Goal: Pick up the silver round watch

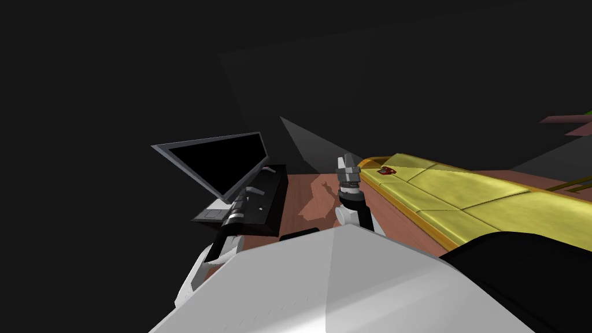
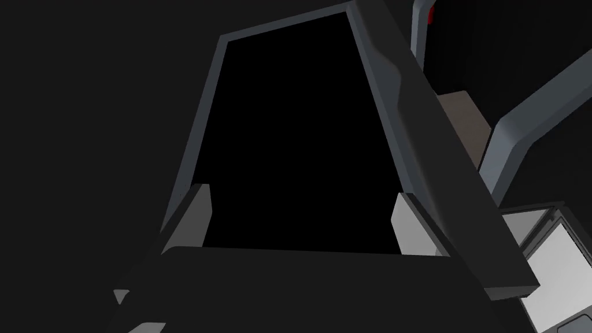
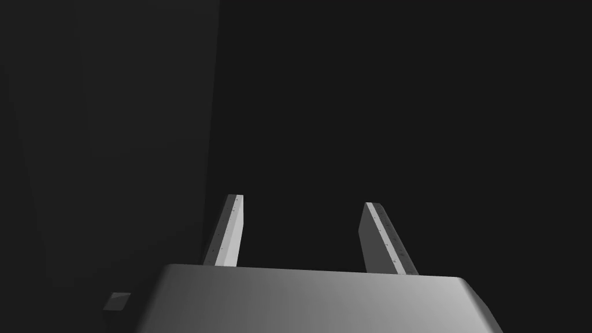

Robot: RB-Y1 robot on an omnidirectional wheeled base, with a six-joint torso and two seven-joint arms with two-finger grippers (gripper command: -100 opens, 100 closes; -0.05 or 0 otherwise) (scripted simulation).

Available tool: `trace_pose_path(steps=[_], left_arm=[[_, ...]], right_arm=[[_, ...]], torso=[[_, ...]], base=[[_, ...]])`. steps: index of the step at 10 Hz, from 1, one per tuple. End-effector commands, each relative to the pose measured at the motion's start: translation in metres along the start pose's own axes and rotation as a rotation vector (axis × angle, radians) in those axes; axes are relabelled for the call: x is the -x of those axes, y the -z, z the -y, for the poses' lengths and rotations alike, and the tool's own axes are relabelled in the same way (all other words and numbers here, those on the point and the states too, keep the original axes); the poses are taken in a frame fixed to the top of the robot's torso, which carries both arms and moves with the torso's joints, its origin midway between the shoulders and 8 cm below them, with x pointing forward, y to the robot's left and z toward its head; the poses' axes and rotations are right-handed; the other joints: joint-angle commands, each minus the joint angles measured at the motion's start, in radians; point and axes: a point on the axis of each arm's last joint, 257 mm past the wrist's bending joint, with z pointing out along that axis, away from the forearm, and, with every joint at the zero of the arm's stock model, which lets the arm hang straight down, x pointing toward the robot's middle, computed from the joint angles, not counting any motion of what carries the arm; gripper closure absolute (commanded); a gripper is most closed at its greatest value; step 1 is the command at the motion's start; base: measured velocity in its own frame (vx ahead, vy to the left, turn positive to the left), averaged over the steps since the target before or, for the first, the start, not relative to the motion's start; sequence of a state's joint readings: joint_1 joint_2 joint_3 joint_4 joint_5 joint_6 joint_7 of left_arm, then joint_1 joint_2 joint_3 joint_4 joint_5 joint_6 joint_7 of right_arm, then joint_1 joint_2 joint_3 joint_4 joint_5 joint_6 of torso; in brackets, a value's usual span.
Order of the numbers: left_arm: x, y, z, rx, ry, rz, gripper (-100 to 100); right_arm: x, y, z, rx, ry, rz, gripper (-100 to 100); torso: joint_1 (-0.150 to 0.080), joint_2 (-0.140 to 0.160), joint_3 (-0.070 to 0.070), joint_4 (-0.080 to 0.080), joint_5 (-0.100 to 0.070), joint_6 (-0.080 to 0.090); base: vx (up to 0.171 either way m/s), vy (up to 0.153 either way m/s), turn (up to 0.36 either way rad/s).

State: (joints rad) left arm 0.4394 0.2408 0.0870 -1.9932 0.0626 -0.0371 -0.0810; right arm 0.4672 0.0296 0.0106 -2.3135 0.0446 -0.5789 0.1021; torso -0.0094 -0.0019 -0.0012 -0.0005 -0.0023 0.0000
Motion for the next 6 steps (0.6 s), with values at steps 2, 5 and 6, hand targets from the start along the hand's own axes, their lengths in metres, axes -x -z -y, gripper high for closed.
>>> trace_pose_path(steps=[2, 5, 6], left_arm=[[0.006, 0.000, -0.030, 0.088, -0.017, -0.002, -100], [0.014, 0.003, -0.070, 0.202, -0.031, 0.000, -100], [0.018, 0.005, -0.088, 0.252, -0.033, 0.004, -100]], right_arm=[[0.000, 0.000, 0.000, 0.000, 0.000, 0.000, 0], [0.000, 0.000, 0.000, 0.000, 0.000, 0.000, 0], [0.000, 0.000, 0.000, 0.000, 0.000, 0.000, 0]], torso=[[-0.001, -0.002, -0.001, 0.000, 0.000, 0.000], [0.005, 0.001, 0.000, 0.000, 0.001, 0.000], [0.005, 0.001, 0.000, 0.000, 0.001, 0.000]], base=[[0.074, -0.133, -0.066], [0.040, -0.075, -0.054], [0.065, -0.083, -0.109]])
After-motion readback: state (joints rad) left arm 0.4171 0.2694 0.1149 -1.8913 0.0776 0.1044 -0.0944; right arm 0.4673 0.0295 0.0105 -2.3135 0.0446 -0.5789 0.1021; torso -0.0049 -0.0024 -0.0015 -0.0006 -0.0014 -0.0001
